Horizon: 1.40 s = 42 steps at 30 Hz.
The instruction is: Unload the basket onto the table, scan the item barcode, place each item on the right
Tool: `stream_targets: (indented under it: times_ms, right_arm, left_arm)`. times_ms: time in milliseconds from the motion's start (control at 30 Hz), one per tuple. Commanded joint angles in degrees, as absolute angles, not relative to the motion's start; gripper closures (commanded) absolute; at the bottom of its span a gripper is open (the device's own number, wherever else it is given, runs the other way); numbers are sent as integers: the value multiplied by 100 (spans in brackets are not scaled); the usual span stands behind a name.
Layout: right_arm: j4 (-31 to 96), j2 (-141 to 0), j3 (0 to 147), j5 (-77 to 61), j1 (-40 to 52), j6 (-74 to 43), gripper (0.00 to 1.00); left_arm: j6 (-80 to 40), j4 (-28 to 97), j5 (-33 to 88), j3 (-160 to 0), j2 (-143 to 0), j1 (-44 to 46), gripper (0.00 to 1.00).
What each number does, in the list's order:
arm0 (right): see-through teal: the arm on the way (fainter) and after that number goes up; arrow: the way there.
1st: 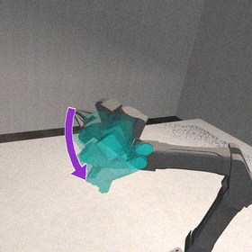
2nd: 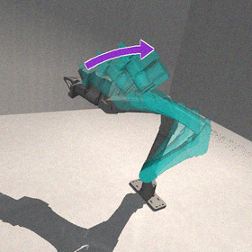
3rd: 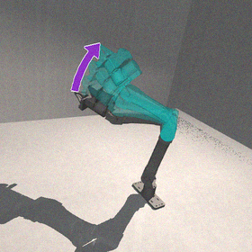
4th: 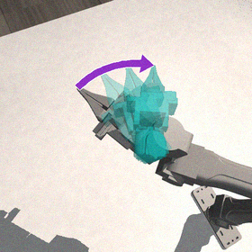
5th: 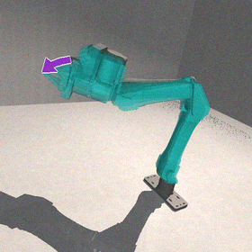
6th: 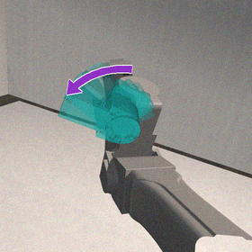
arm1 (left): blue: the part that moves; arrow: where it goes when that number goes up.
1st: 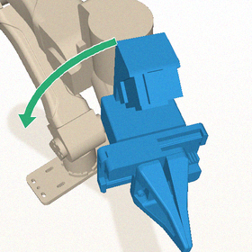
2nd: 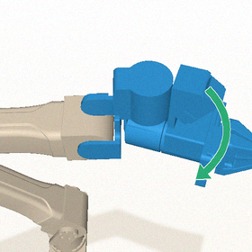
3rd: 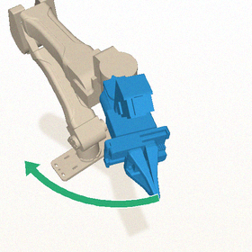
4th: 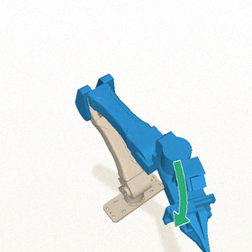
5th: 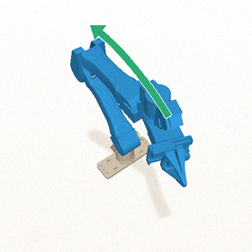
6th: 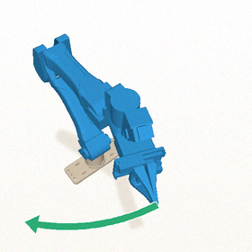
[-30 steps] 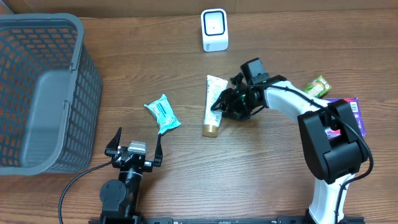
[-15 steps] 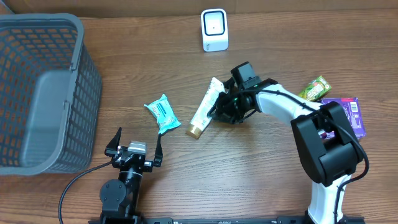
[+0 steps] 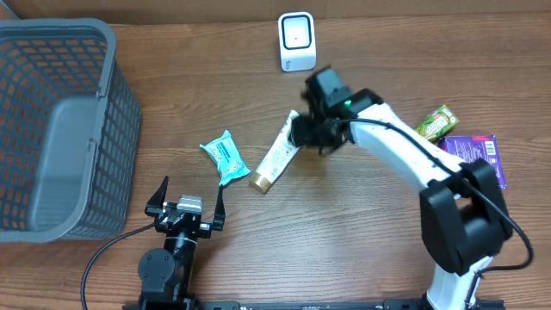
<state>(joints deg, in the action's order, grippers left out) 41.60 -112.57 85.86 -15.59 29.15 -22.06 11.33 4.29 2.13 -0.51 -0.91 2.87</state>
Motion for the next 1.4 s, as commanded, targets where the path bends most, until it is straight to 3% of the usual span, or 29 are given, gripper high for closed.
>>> stream_targets:
  times_ms: [0,67,100,167,933,1133,1367]
  right_arm:
    - [3599,-11150,8724,-987,2923,-1457,44]
    - [3151,-11286,8722,-987,2954,-1356,42]
    - [2947,-11389,8722,-993,2971,-1356,33]
    - [2670,-11590,8722,-1033,3028,-1358,28]
    - [3061,-12088,8761,1,2950,-1341,28]
    - [3662,-12088,8831,648,2950,-812,28]
    - [4945,-12088,8868,432,2950,-574,30]
  left_arm:
    - [1116,438,211,-27,-64,255,0]
    - [1114,438,211,-27,-64,255,0]
    - [1114,438,211,-27,-64,255,1]
    - [1114,438,211,-27,-64,255,0]
    - [1114,438,213,-27,-64,255,0]
    - [1116,438,213,-27,-64,255,0]
    - [1116,438,211,-27,-64,255,0]
